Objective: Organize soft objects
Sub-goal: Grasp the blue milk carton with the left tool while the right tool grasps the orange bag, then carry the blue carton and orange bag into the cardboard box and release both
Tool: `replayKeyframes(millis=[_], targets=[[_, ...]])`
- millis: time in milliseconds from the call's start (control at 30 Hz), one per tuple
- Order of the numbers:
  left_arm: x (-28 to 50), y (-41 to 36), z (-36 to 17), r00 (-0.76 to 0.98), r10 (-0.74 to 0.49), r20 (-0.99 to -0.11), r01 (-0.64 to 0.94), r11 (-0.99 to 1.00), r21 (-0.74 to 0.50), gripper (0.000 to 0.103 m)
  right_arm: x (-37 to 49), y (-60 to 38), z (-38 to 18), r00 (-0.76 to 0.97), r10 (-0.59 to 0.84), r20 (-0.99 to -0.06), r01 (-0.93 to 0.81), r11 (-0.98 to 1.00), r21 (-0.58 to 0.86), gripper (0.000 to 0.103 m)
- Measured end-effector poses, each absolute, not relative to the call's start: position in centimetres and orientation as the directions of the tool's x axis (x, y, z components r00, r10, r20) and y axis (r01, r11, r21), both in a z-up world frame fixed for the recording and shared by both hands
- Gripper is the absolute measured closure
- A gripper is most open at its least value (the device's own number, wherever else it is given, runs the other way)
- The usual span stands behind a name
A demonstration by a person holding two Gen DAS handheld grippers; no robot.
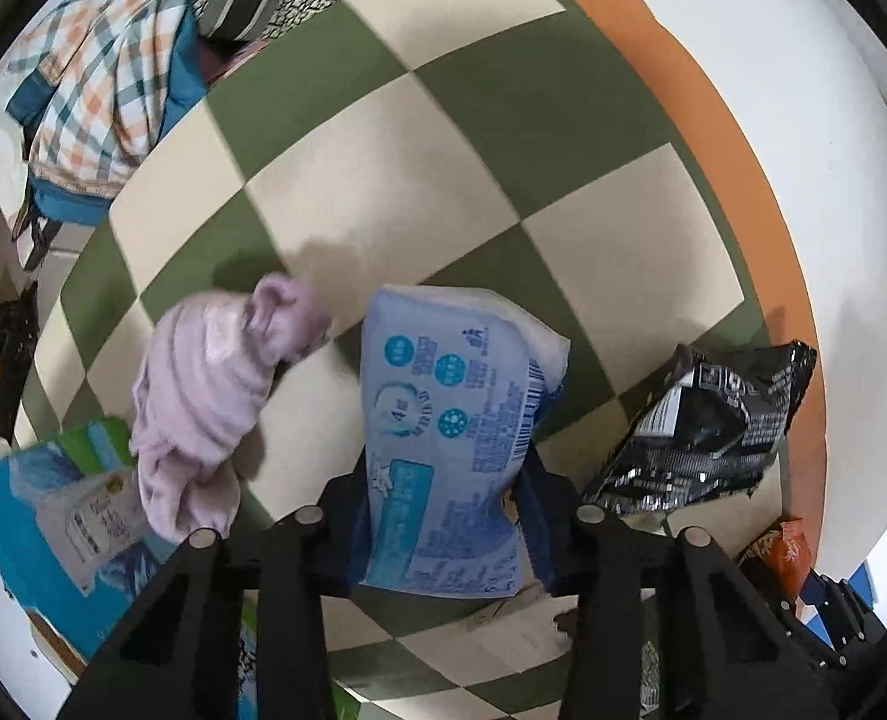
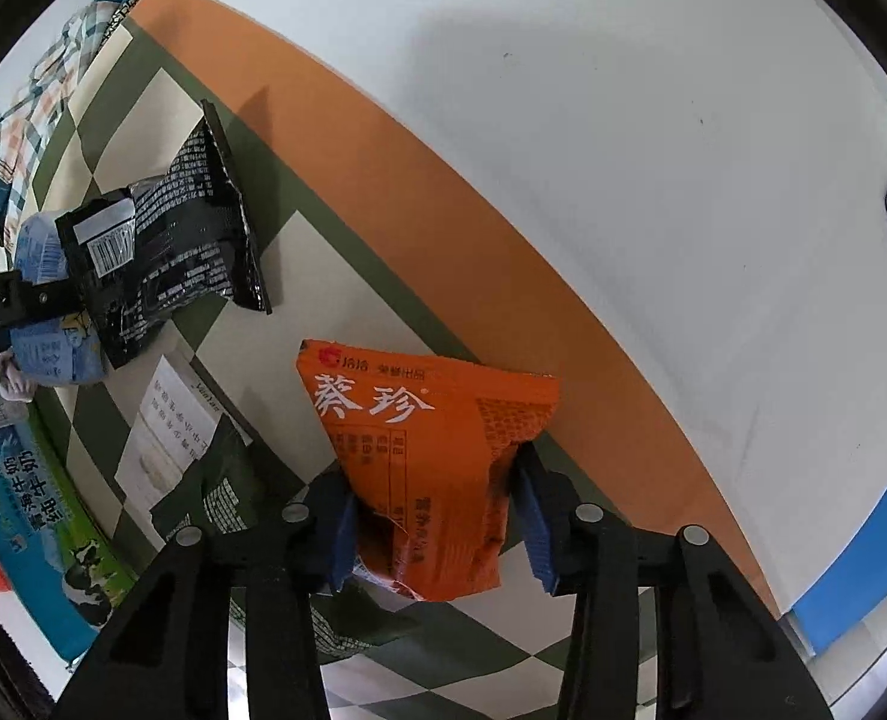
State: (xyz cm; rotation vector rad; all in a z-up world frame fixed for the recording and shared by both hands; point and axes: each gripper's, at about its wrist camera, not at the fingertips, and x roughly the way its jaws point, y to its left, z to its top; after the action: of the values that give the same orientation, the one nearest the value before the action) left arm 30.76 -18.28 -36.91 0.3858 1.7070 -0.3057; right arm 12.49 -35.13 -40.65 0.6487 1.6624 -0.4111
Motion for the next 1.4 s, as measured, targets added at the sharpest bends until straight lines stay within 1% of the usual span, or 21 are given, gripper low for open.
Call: replayKeyframes(millis=[100,200,267,467,633,700,800,967,1100,1200,1267,1400], targets=[[29.9,-17.5,-35.8,-0.139,0.054,-0.989,0.397,0.918,-0.006,0.067,12.1,-34.7,-40.2,-0.089,0.187,-0.978,0.621,0.779,0.092,0.061],[28.9,-16.4,-33.5,-0.12,-0.005,-0.993,0.352,0.935,-0.048,0.067,11.6,-34.2,-38.8,-0.064,0.189,-0.98,0.614,0.781,0.111,0.062],[28.3,-15.8,-31.8,-0.098,-0.041,-0.994,0.334,0.94,-0.072,0.067,11.6,-33.5,-37.2,-0.04,0.188,-0.981,0.599,0.79,0.127,0.063],[23.9,-12.8,-24.5,0.005,-0.174,-0.985,0.293,0.942,-0.165,0.067,12.6,-30.8,-30.7,0.048,0.175,-0.983,0.501,0.847,0.175,0.063],[20.4,-6.8,-19.4,0.077,-0.262,-0.962,0.223,0.945,-0.24,0.067,14.7,-27.5,-25.1,0.106,0.208,-0.972,0.365,0.902,0.232,0.063],[19.4,-3.7,-17.9,0.102,-0.283,-0.954,0.185,0.947,-0.261,0.067,15.6,-25.0,-22.8,0.123,0.229,-0.966,0.296,0.92,0.256,0.063],[18.0,1.3,-16.1,0.147,-0.278,-0.949,0.13,0.957,-0.261,0.067,16.6,-21.0,-20.3,0.132,0.271,-0.953,0.197,0.935,0.294,0.063],[17.8,9.4,-15.0,0.202,-0.221,-0.954,0.021,0.975,-0.221,0.067,18.5,-12.8,-17.9,0.125,0.317,-0.94,0.042,0.945,0.324,0.063],[18.5,15.8,-15.8,0.207,-0.166,-0.964,-0.07,0.981,-0.183,0.067,20.9,-7.0,-17.6,0.104,0.331,-0.938,-0.044,0.944,0.328,0.063],[19.7,19.6,-17.2,0.195,-0.126,-0.973,-0.116,0.982,-0.15,0.067,23.0,-3.1,-18.2,0.081,0.33,-0.94,-0.087,0.942,0.323,0.063],[20.9,21.7,-18.5,0.178,-0.109,-0.978,-0.14,0.981,-0.135,0.067,24.5,-0.8,-19.1,0.069,0.305,-0.95,-0.11,0.949,0.297,0.063],[23.1,24.8,-21.5,0.125,-0.109,-0.986,-0.183,0.974,-0.131,0.067,26.9,2.4,-21.5,0.04,0.255,-0.966,-0.133,0.96,0.248,0.063]])
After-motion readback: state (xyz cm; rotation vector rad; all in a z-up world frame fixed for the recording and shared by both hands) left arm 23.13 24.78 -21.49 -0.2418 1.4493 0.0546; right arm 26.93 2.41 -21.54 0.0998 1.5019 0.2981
